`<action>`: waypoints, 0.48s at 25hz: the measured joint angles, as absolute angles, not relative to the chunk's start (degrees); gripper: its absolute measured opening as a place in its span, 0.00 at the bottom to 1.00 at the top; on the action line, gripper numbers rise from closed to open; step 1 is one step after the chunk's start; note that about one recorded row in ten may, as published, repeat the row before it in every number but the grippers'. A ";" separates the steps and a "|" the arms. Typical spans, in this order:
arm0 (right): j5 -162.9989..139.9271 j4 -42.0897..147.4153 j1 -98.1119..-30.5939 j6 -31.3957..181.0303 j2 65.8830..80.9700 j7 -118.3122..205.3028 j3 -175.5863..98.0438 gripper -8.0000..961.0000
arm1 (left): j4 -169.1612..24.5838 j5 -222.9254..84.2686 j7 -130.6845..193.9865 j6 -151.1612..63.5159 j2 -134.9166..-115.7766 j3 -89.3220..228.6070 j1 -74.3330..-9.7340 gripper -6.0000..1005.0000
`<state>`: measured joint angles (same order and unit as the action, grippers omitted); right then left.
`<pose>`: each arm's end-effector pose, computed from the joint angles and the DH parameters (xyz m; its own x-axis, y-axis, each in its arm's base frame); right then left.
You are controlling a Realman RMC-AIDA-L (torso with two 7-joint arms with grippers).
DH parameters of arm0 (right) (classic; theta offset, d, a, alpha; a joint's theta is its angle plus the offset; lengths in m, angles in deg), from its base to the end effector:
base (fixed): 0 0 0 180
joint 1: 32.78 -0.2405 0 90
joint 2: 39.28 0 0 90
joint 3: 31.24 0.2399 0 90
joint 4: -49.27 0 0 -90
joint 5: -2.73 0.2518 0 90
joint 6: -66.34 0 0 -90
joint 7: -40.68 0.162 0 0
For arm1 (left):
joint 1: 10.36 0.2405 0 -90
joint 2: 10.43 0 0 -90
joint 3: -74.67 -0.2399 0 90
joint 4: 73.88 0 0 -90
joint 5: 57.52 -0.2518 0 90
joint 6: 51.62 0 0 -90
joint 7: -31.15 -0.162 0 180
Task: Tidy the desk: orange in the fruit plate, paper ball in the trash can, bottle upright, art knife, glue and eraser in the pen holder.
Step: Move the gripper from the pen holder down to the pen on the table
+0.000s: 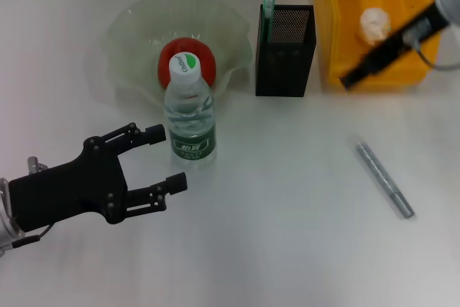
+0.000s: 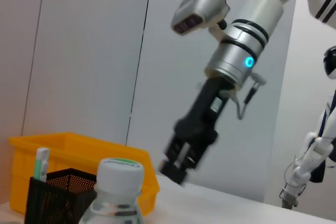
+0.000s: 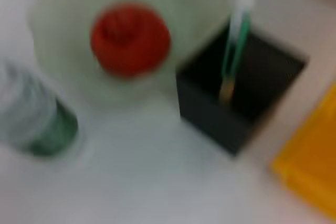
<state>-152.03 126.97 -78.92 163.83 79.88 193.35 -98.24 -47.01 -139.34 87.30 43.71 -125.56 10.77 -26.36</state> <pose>0.1168 0.4185 0.0418 0.6836 -0.7197 0.1214 -0.5882 -0.6416 -0.4923 -0.2970 0.2773 -0.0257 0.7007 0.1663 0.6938 0.3627 -0.9204 -0.1457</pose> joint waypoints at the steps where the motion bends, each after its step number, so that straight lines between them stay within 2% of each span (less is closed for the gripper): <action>1: -153.15 126.69 -78.73 164.57 79.91 194.44 -99.77 0.52 | -47.01 -139.34 87.30 43.71 -125.56 10.77 -26.36 0.84; 12: -155.32 117.26 -75.89 160.23 80.30 199.60 -108.63 0.51 | -46.55 -139.34 86.95 43.24 -125.45 10.78 -26.95 0.84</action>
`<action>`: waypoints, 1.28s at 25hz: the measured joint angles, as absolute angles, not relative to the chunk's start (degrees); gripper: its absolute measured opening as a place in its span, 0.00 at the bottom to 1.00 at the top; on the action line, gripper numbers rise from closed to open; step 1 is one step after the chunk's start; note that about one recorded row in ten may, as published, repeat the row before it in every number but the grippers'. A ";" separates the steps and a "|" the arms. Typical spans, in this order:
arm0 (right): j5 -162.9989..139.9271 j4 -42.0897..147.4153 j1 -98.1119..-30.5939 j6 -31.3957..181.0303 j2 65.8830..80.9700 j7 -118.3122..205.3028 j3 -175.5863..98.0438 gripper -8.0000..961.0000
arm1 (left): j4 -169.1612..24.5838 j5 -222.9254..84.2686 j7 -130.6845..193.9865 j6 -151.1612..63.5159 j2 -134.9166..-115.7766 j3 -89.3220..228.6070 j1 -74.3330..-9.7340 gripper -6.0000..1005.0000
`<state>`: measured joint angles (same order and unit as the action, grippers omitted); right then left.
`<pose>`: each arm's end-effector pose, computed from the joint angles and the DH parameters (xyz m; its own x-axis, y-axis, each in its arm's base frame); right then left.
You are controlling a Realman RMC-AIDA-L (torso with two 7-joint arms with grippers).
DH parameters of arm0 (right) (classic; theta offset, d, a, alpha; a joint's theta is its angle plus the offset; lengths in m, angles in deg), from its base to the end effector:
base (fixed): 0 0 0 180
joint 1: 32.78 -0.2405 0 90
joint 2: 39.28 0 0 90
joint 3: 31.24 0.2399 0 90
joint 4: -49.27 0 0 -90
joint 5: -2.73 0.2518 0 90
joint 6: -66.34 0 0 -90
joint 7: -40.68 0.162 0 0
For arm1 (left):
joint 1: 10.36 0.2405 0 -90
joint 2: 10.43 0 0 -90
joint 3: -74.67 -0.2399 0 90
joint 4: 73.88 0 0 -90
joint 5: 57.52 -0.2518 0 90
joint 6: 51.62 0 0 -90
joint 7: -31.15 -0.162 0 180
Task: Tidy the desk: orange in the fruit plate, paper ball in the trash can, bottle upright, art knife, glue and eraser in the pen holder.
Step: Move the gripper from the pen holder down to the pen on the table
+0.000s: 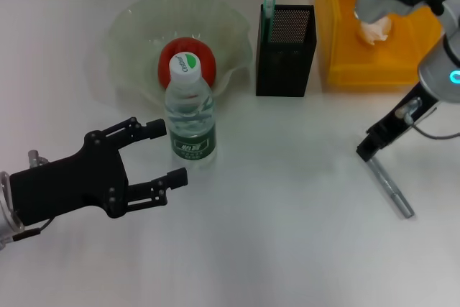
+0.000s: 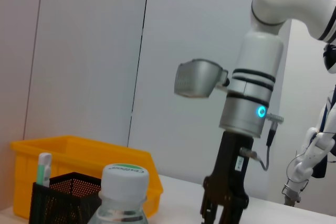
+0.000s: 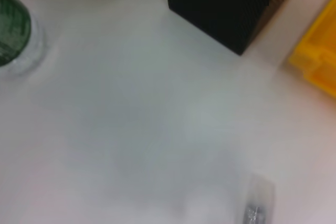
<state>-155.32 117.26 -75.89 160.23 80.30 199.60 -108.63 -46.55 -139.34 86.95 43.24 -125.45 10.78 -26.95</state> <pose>0.1693 0.3999 -0.0106 0.5264 -0.8057 0.2715 -0.6191 -0.5821 -0.5271 -0.2945 0.2826 -0.0242 0.7113 0.1473 0.6873 0.3464 -0.9242 -0.1605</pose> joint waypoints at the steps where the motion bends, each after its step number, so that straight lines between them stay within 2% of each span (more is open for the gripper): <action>1: -155.32 115.52 -76.01 159.14 80.31 199.79 -108.75 0.51 | -46.55 -139.34 86.95 43.05 -125.46 10.78 -26.97 0.84; 10: -155.56 112.83 -76.17 156.22 80.29 200.03 -109.37 0.49 | -46.54 -139.34 86.96 42.13 -125.48 10.78 -27.35 0.84; 16: -155.61 111.63 -75.81 154.28 80.26 200.03 -109.38 0.34 | -46.66 -139.34 86.97 41.46 -125.48 10.78 -27.99 0.84; 32: -155.16 109.06 -74.95 150.48 80.31 199.78 -111.63 0.28 | -46.64 -139.34 86.99 41.45 -125.73 10.78 -28.49 0.84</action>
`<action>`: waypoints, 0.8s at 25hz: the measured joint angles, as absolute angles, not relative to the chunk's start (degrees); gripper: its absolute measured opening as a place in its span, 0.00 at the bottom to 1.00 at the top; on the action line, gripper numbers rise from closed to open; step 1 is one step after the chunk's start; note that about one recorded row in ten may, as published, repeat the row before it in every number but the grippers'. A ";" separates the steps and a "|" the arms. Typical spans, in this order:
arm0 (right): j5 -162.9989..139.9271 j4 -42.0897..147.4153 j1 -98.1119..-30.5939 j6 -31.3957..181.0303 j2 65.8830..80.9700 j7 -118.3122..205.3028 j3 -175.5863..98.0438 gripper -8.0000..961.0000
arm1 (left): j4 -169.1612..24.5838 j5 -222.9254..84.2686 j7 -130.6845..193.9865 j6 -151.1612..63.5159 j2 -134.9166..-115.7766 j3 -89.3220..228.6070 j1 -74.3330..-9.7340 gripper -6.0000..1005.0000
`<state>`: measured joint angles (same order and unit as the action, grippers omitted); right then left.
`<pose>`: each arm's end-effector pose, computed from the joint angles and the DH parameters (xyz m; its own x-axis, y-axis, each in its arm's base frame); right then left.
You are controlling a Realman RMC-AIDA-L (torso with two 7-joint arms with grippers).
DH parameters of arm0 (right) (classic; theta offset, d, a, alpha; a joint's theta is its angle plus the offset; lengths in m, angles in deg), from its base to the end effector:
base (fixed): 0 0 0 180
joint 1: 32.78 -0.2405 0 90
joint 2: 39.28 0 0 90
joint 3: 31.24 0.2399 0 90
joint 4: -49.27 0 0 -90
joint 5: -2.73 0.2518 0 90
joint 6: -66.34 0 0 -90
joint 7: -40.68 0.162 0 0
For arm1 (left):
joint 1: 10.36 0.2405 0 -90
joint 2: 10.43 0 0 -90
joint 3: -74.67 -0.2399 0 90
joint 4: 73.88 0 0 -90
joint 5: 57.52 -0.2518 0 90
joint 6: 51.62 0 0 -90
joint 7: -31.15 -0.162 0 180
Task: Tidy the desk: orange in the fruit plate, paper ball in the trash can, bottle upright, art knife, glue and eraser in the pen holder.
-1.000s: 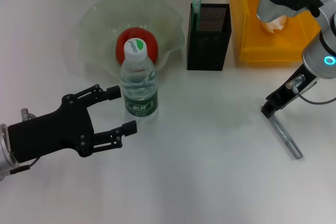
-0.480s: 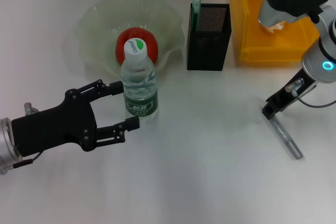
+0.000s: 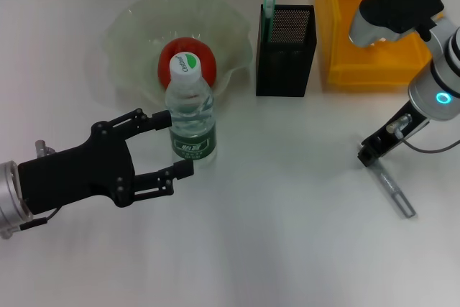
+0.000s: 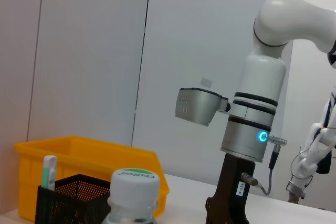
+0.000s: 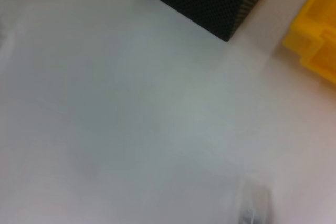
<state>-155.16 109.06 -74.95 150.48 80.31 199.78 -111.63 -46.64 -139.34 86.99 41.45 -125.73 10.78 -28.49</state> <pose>0.2019 0.4051 -0.0376 0.5118 -0.8202 0.2556 -0.6198 -0.5585 -0.5513 -0.2892 0.2933 -0.0275 0.7219 0.1373 0.6783 0.3398 -0.9241 -0.1746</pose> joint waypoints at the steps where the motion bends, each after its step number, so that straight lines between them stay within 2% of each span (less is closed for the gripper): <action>1: -155.01 108.91 -74.90 150.36 80.31 199.78 -111.65 0.28 | -46.64 -139.34 86.98 41.46 -125.75 10.78 -28.49 0.84; 10: -152.40 112.02 -72.31 150.32 80.31 198.86 -111.67 0.21 | -46.61 -139.34 86.96 41.48 -125.84 10.78 -28.34 0.84; 13: -150.95 118.12 -69.54 151.61 80.15 198.80 -111.41 0.15 | -46.61 -139.34 86.96 41.67 -125.84 10.77 -28.27 0.84; 20: -144.18 138.62 -60.25 151.79 80.12 196.87 -108.19 0.15 | -46.53 -139.35 86.96 42.32 -125.96 10.83 -28.24 0.84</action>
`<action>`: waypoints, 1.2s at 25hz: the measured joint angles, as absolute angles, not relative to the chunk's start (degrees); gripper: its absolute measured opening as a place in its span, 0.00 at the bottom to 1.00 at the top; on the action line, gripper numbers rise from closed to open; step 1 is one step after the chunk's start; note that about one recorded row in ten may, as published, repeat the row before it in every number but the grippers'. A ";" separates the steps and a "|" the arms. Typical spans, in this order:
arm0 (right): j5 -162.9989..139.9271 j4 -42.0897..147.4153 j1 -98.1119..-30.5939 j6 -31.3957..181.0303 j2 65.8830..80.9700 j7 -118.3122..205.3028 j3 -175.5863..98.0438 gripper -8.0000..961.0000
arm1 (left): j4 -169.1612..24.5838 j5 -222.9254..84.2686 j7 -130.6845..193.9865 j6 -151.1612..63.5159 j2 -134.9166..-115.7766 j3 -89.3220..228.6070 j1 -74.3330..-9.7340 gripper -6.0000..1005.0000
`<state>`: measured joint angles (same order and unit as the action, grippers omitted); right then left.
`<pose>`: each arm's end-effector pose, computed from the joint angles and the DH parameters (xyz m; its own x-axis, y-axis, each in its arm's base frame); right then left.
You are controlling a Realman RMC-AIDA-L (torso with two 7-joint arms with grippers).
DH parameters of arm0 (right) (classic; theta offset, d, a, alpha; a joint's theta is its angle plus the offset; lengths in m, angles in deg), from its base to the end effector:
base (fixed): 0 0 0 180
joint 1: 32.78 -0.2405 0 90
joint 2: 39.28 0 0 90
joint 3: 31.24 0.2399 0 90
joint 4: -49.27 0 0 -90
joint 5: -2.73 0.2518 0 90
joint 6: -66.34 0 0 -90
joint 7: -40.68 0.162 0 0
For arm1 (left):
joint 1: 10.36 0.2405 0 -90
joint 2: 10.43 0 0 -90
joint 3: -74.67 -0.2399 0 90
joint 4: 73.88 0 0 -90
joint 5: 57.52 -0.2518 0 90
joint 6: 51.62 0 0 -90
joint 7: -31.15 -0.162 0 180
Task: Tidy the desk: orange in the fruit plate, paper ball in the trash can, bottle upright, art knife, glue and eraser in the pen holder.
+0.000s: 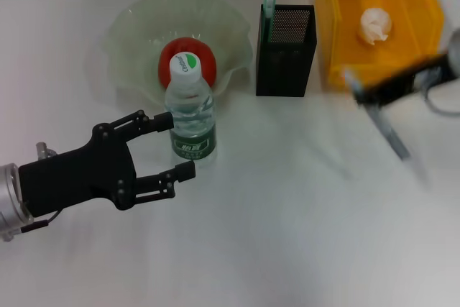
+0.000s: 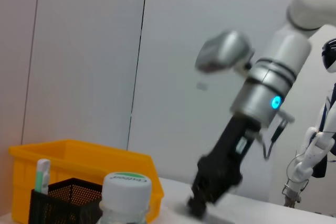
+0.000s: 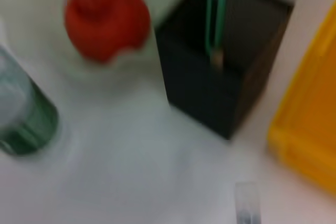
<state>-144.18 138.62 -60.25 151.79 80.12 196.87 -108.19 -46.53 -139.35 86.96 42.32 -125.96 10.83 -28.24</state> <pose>0.1534 0.3911 0.0318 0.6884 -0.7229 -0.0596 -0.6438 -0.5711 -0.5092 -0.2876 0.2904 -0.0279 0.7141 0.1358 0.6867 0.3353 -0.9275 -0.1652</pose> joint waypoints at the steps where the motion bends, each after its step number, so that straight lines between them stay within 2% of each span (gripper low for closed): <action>1: -140.65 140.57 -58.70 150.22 80.21 195.25 -106.32 0.15 | -46.55 -139.35 86.96 42.32 -126.00 10.79 -28.32 0.84; 4: -123.88 139.91 -54.28 142.38 80.09 186.12 -100.63 0.15 | -46.66 -139.34 86.96 42.30 -126.06 10.71 -28.47 0.84; 10: -100.51 125.05 -53.38 134.55 80.03 162.62 -98.09 0.15 | -46.63 -139.34 86.96 42.36 -126.09 10.69 -28.46 0.84; 14: -81.60 105.02 -57.76 130.16 80.07 137.88 -97.85 0.15 | -46.69 -139.34 86.96 42.23 -126.09 10.69 -28.50 0.84; 19: -66.26 90.58 -62.11 129.67 80.03 118.72 -96.77 0.14 | -46.78 -139.35 86.96 42.21 -126.10 10.69 -28.51 0.84; 30: -57.06 75.67 -69.37 124.26 80.13 105.58 -95.39 0.15 | -47.08 -140.38 87.26 41.92 -126.16 10.69 -28.32 0.84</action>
<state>-57.06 75.67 -69.37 124.26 80.13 105.58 -95.39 -47.08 -140.38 87.26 41.92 -126.16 10.69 -28.32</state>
